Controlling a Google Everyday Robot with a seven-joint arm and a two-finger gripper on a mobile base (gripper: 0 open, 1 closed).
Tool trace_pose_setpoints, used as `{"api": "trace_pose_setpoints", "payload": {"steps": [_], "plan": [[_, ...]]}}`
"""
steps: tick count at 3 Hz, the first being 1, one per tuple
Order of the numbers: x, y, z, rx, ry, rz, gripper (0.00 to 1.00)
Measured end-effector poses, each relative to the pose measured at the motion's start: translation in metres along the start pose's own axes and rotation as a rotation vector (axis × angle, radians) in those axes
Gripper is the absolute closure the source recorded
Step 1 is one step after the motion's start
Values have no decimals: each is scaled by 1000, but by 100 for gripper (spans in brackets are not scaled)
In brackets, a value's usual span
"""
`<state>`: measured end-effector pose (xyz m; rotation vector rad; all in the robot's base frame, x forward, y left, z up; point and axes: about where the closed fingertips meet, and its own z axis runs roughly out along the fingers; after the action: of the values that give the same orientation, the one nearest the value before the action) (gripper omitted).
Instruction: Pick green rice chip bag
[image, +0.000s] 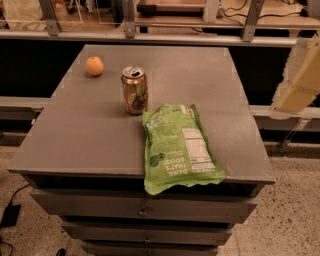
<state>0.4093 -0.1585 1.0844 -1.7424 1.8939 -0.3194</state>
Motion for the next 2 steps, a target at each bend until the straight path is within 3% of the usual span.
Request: {"api": "trace_pose_setpoints", "payload": {"steps": [1, 2], "plan": [[-10, 0, -10, 21, -10, -94, 0], [-10, 0, -10, 21, -10, -94, 0]]}}
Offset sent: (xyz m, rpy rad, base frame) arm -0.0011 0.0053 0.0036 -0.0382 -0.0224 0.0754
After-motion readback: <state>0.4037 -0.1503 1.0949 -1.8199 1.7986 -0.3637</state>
